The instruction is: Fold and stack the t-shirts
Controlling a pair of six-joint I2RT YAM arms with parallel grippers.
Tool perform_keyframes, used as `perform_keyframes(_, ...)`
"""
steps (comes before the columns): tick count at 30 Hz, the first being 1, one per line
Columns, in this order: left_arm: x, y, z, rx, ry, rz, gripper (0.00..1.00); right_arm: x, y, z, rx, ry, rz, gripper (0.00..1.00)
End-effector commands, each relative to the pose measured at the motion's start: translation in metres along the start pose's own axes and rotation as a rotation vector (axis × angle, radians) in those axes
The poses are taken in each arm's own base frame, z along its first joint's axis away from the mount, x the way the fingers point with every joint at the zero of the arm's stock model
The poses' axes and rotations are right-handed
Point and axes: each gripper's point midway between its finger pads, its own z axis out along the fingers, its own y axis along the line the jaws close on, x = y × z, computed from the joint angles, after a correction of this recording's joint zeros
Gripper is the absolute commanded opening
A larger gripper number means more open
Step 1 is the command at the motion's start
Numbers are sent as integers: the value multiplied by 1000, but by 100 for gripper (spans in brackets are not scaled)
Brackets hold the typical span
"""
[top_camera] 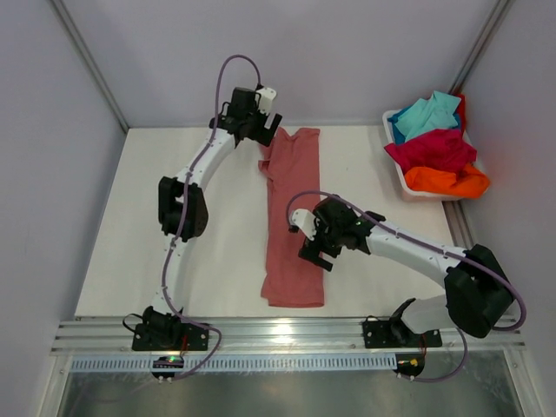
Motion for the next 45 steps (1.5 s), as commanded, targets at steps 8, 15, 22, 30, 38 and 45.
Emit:
perform_keyframes(8, -5, -55, 13, 267, -50, -147, 98, -32, -23, 22, 21, -13, -12, 99)
perform_keyframes(15, 16, -63, 35, 294, -33, -137, 95, -32, -15, 42, -58, 4, -22, 99)
perform_keyframes(22, 36, -66, 65, 307, -42, -152, 90, -24, -4, 55, -121, 27, -20, 99)
perform_keyframes(30, 47, -61, 82, 310, -56, -157, 78, -14, 0, 65, -142, 66, -4, 99)
perform_keyframes(38, 11, -47, 58, 268, -118, -132, 99, -11, 4, 65, -165, 70, 3, 99)
perform_keyframes(45, -21, -41, 38, 263, -191, -136, 99, -13, 4, 67, -167, 71, 6, 99)
